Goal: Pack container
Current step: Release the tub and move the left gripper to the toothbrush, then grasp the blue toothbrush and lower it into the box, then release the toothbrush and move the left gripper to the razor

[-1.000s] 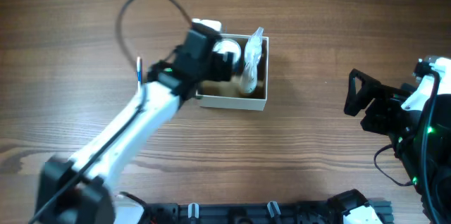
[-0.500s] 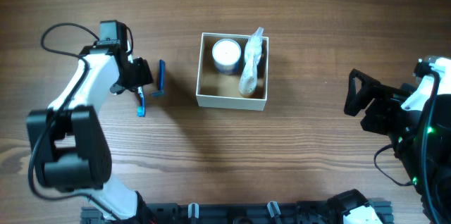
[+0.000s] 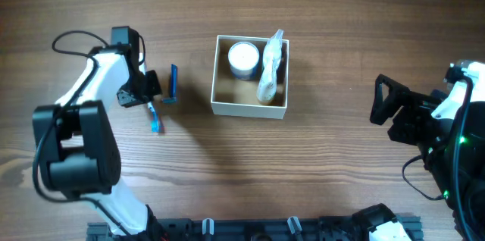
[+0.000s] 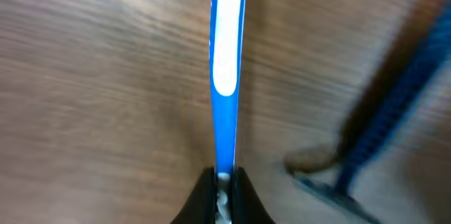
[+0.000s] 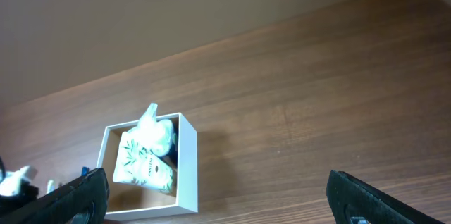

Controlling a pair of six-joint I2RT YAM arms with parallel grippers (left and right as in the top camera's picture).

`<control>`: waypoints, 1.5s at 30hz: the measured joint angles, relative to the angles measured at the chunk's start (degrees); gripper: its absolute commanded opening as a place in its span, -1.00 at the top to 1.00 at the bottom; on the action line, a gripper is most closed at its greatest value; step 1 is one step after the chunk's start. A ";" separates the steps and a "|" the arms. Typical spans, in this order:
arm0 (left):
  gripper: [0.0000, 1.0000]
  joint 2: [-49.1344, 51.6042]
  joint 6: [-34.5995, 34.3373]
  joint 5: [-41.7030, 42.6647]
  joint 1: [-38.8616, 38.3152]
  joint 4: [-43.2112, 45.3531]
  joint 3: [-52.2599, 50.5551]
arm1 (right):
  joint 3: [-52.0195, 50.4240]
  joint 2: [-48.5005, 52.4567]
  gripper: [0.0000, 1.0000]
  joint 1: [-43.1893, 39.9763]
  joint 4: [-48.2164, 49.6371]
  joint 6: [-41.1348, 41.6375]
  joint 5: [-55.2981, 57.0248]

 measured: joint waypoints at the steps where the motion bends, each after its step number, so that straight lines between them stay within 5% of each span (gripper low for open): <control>1: 0.92 -1.27 0.00 0.07 -0.15 -1.66 1.20 | 0.00 0.00 -0.99 0.00 -0.04 0.00 0.00; 5: 0.92 -13.03 -0.04 1.79 -5.40 -5.84 7.45 | 0.00 0.00 -1.00 0.00 0.00 0.00 0.00; 8: 0.92 -20.68 -1.42 3.87 -17.70 -3.28 8.31 | 0.00 0.00 -0.99 0.00 -0.02 0.00 0.00; 13: 0.92 -17.16 -3.54 1.38 -30.36 10.86 8.39 | 0.00 0.00 -1.00 0.00 -0.04 0.00 0.00; 19: 0.91 -7.23 -3.74 -2.29 -31.39 12.04 8.37 | 0.00 0.00 -1.00 0.00 -0.02 0.00 0.00; 27: -0.31 -6.34 -4.46 -3.93 -31.06 7.50 8.37 | 0.00 0.00 -0.99 0.00 -0.02 0.00 0.00; 31: -0.54 -15.82 -4.70 -4.39 -29.33 3.06 8.72 | 0.00 0.00 -0.99 0.00 -0.04 0.00 0.00; 34: -0.54 -19.80 -4.59 -4.42 -21.44 -3.28 9.40 | 0.00 0.00 -0.99 0.00 0.00 0.00 0.00; 38: -0.14 -13.14 -4.09 -2.71 -10.71 -3.78 6.45 | 0.00 0.00 -0.99 0.00 -0.04 0.00 0.00; 45: 0.12 4.22 -0.81 1.95 -8.31 5.20 4.11 | 0.00 0.00 -0.99 0.00 -0.02 0.00 0.00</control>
